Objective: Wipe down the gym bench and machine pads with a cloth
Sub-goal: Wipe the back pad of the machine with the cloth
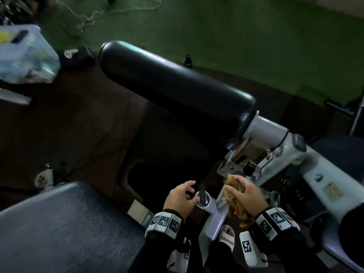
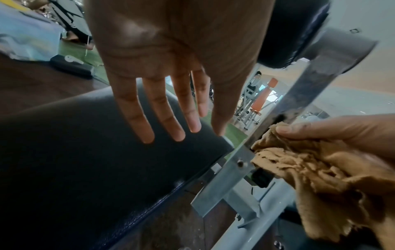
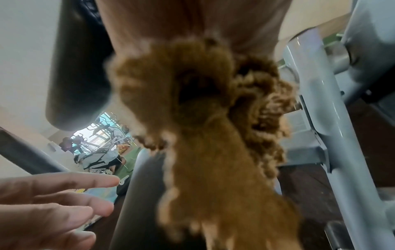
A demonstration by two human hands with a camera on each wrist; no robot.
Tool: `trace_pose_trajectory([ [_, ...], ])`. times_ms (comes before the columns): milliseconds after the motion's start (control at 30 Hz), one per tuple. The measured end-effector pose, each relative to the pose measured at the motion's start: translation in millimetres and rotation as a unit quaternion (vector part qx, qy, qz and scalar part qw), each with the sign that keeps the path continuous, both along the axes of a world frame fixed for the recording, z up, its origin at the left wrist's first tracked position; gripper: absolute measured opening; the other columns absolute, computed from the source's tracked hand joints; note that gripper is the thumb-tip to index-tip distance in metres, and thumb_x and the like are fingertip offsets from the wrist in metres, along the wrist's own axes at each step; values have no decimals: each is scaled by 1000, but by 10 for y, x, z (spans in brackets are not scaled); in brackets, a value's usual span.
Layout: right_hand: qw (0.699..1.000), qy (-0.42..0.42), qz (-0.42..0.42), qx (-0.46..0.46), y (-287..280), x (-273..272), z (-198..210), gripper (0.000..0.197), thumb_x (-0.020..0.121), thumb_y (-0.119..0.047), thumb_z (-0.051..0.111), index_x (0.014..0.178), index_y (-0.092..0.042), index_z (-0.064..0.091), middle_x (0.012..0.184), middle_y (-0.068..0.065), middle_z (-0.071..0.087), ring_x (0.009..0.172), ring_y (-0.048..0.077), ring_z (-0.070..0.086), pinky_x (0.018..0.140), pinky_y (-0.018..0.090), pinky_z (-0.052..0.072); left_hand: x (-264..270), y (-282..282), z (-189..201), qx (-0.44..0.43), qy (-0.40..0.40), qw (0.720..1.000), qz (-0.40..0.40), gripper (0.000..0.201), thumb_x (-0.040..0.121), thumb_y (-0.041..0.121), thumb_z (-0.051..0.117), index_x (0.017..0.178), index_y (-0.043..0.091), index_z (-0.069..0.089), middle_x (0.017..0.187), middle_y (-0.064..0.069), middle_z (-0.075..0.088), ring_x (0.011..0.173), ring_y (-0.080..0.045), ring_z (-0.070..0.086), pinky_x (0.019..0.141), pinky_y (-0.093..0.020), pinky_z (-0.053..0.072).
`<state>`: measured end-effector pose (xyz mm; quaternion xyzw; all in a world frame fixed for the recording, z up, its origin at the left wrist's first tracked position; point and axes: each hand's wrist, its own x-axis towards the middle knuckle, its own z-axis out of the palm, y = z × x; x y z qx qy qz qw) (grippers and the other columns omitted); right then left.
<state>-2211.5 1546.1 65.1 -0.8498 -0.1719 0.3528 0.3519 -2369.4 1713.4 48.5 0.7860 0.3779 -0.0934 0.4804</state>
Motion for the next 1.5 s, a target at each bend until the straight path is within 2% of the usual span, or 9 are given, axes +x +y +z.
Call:
trace_pose_trajectory([
  [167,1000,6,23,-18,-228,-35,351,29,82,-35,70,109,-33,60,98,-10,67,94,8,62,83,22,47,-58,-134,288,5,7,1000,-13,52,79,32,72,126,42,54,97,26,58,80,6,59,83,-18,51],
  [300,999,-3,33,6,-408,-96,606,27,80,-34,72,104,-36,61,90,-14,66,85,-3,61,69,7,42,-39,-245,484,11,-1,1000,-20,51,77,33,72,125,40,55,97,24,59,78,6,60,85,-20,51],
  [400,999,-4,40,1,-497,-123,718,27,80,-31,72,105,-34,60,85,-14,65,71,-7,62,56,3,43,-20,-336,578,2,-4,1000,-19,51,77,30,73,124,37,56,96,22,59,77,3,62,85,-23,52],
  [700,997,-9,80,15,-627,-114,878,27,83,-25,70,107,-31,60,73,-15,63,61,-11,61,49,4,43,0,-618,737,20,-11,1000,-14,42,76,26,72,116,33,62,99,20,62,71,8,60,82,-22,52],
  [867,994,-12,110,14,-635,-104,945,17,85,-34,65,97,-42,57,78,-8,68,68,0,64,65,18,54,-73,-758,823,47,-23,998,19,45,77,29,73,119,35,59,94,19,60,74,4,60,78,-19,52],
  [1000,987,-35,157,22,-676,-123,993,16,84,-40,64,99,-40,58,79,-13,68,74,-3,63,66,12,50,-192,-898,895,56,-30,995,73,43,75,32,75,115,35,61,93,17,60,76,-1,61,77,-21,53],
  [1100,978,-61,196,37,-696,-145,992,13,82,-49,63,92,-40,60,81,-12,70,76,-4,64,75,20,54,-315,-1018,921,59,-29,990,126,43,74,31,75,115,33,62,94,16,61,77,-5,63,79,-25,53],
  [1300,967,-32,251,32,-753,-248,971,17,77,-41,71,91,-33,65,87,-10,72,82,1,66,81,34,55,-597,-1264,954,66,-10,980,187,45,76,31,74,118,31,60,96,16,61,80,-4,62,81,-23,52],
  [1500,945,-68,319,33,-764,-372,1048,21,78,-42,70,98,-35,65,93,-11,71,88,-2,63,85,26,51,-793,-1451,976,76,-2,974,213,44,79,32,72,121,30,58,100,17,60,82,-2,62,78,-16,50],
])
